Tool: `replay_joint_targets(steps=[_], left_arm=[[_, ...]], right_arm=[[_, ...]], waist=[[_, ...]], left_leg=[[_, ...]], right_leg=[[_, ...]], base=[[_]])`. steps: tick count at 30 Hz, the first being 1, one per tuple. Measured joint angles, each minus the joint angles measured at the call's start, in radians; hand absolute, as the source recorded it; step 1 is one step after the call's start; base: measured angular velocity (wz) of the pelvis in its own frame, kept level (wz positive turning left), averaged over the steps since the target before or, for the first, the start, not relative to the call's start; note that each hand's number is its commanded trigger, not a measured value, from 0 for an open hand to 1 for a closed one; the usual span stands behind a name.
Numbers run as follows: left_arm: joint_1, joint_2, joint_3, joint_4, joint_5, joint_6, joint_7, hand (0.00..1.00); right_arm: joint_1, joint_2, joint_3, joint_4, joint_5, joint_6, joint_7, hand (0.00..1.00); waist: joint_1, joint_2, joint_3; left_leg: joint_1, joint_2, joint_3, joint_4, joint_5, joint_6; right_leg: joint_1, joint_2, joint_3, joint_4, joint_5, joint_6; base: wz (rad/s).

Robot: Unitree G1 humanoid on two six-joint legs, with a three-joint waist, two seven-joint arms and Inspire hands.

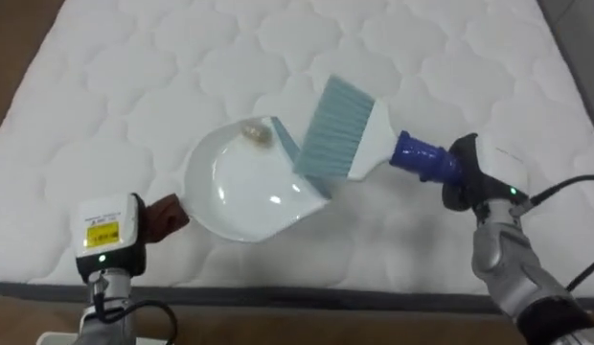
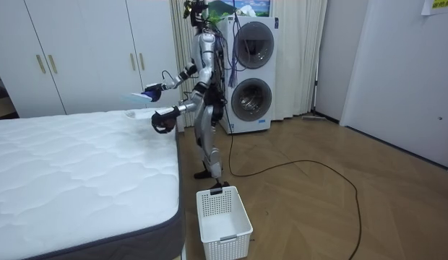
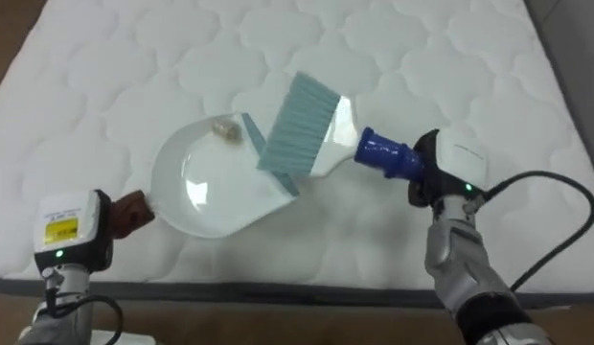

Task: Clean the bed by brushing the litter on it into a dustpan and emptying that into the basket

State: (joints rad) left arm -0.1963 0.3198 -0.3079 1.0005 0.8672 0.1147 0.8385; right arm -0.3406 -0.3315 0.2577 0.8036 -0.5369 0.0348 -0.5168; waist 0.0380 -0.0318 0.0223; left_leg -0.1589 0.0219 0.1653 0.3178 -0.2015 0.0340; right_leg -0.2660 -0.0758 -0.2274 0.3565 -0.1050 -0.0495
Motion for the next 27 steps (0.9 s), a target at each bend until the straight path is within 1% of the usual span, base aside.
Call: replay_joint_targets(steps=[2,3,4,5,6,7,8,9,11,12,14,16,17,20,23,26,27], left_arm=[[0.018,-0.004,0.026,-0.004,0.013,-0.006,0.007,1.00],[0.034,-0.004,0.041,-0.010,0.021,-0.008,0.012,1.00],[0.048,-0.006,0.053,-0.020,0.021,-0.008,0.017,1.00],[0.052,-0.008,0.058,-0.026,0.021,-0.009,0.019,1.00],[0.062,-0.012,0.070,-0.044,0.021,-0.011,0.023,1.00],[0.074,-0.012,0.078,-0.068,0.021,-0.015,0.027,1.00],[0.079,-0.012,0.081,-0.079,0.021,-0.017,0.031,1.00],[0.086,-0.012,0.089,-0.092,0.023,-0.027,0.036,1.00],[0.098,-0.013,0.105,-0.117,0.042,-0.032,0.037,1.00],[0.109,-0.013,0.110,-0.130,0.047,-0.032,0.038,1.00],[0.123,-0.013,0.110,-0.151,0.049,-0.033,0.043,1.00],[0.146,-0.013,0.110,-0.170,0.048,-0.033,0.044,1.00],[0.153,-0.013,0.110,-0.178,0.048,-0.032,0.043,1.00],[0.161,-0.012,0.114,-0.187,0.050,-0.033,0.043,1.00],[0.168,-0.012,0.140,-0.188,0.049,-0.033,0.043,1.00],[0.179,-0.012,0.148,-0.187,0.039,-0.034,0.040,1.00],[0.190,-0.012,0.150,-0.188,0.042,-0.040,0.035,1.00]], right_arm=[[0.024,-0.001,-0.038,-0.028,0.011,-0.001,0.003,1.00],[0.039,-0.001,-0.056,-0.046,0.021,-0.003,0.003,0.95],[0.049,-0.002,-0.071,-0.052,0.027,-0.005,0.003,0.76],[0.051,-0.002,-0.083,-0.052,0.028,-0.006,0.003,0.69],[0.051,-0.005,-0.094,-0.052,0.035,-0.007,0.003,0.56],[0.051,-0.013,-0.095,-0.052,0.044,-0.010,0.003,0.17],[0.051,-0.017,-0.095,-0.053,0.052,-0.013,0.003,0.00],[0.051,-0.023,-0.098,-0.054,0.067,-0.013,0.003,0.00],[0.052,-0.023,-0.116,-0.054,0.079,-0.013,0.007,0.00],[0.053,-0.023,-0.126,-0.055,0.092,-0.012,0.010,0.00],[0.063,-0.027,-0.134,-0.070,0.119,-0.012,0.018,0.00],[0.093,-0.027,-0.134,-0.084,0.164,-0.012,0.031,0.00],[0.099,-0.027,-0.134,-0.086,0.173,-0.012,0.037,0.00],[0.122,-0.027,-0.134,-0.088,0.182,-0.011,0.054,0.00],[0.132,-0.027,-0.143,-0.090,0.193,-0.010,0.062,0.00],[0.134,-0.026,-0.153,-0.090,0.218,-0.010,0.062,0.00],[0.138,-0.026,-0.155,-0.090,0.218,-0.012,0.062,0.00]], waist=[[-0.003,0.000,-0.0019],[-0.005,0.001,-0.0038],[-0.012,0.000,-0.0047],[-0.014,0.000,-0.0046],[-0.016,0.000,-0.0046],[-0.015,-0.001,-0.0049],[-0.015,-0.001,-0.0052],[-0.015,-0.001,-0.0055],[-0.018,-0.001,-0.0055],[-0.019,0.001,-0.0099],[-0.020,0.002,-0.0116],[-0.020,0.004,-0.0211],[-0.020,0.004,-0.0231],[-0.018,0.007,-0.0248],[-0.017,0.008,-0.0247],[-0.017,0.013,-0.0216],[-0.016,0.017,-0.0217]], left_leg=[[0.027,0.000,-0.001,-0.016,0.000,0.000],[0.042,0.000,-0.001,-0.027,0.000,0.000],[0.053,-0.001,-0.001,-0.033,0.000,0.000],[0.056,-0.002,-0.002,-0.035,0.000,0.000],[0.062,-0.003,-0.002,-0.041,0.000,0.000],[0.068,-0.003,-0.002,-0.046,0.000,-0.001],[0.069,-0.003,-0.002,-0.047,0.001,-0.001],[0.071,-0.003,-0.002,-0.046,0.001,-0.001],[0.083,-0.003,-0.002,-0.052,0.001,-0.002],[0.087,-0.002,-0.002,-0.054,0.001,-0.002],[0.102,-0.001,-0.001,-0.068,0.002,-0.002],[0.122,0.003,-0.002,-0.084,0.003,-0.004],[0.126,0.003,-0.002,-0.085,0.003,-0.004],[0.149,0.004,-0.004,-0.097,0.003,-0.004],[0.165,0.004,-0.004,-0.104,0.002,-0.004],[0.182,0.003,-0.004,-0.115,0.002,-0.004],[0.193,0.003,-0.005,-0.122,0.002,-0.004]], right_leg=[[0.024,0.005,0.006,-0.011,-0.001,0.003],[0.036,0.006,0.007,-0.015,-0.002,0.004],[0.046,0.006,0.008,-0.016,-0.004,0.006],[0.049,0.006,0.008,-0.016,-0.004,0.006],[0.053,0.006,0.009,-0.017,-0.005,0.007],[0.057,0.007,0.011,-0.020,-0.005,0.007],[0.058,0.008,0.012,-0.022,-0.005,0.008],[0.062,0.010,0.014,-0.027,-0.003,0.008],[0.071,0.013,0.015,-0.035,-0.002,0.009],[0.078,0.016,0.016,-0.043,-0.001,0.010],[0.092,0.020,0.017,-0.056,0.001,0.011],[0.119,0.026,0.006,-0.084,0.006,0.013],[0.123,0.026,0.005,-0.086,0.006,0.013],[0.149,0.027,-0.001,-0.102,0.006,0.015],[0.164,0.028,-0.001,-0.105,0.006,0.016],[0.178,0.029,0.002,-0.108,0.006,0.017],[0.191,0.031,0.003,-0.113,0.004,0.019]], base=[[0.00],[0.00],[0.00],[0.00],[0.00],[0.00],[-0.05],[-0.04],[-0.04],[-0.05],[-0.02],[0.00],[0.00],[0.00],[0.00],[-0.01],[0.00]])
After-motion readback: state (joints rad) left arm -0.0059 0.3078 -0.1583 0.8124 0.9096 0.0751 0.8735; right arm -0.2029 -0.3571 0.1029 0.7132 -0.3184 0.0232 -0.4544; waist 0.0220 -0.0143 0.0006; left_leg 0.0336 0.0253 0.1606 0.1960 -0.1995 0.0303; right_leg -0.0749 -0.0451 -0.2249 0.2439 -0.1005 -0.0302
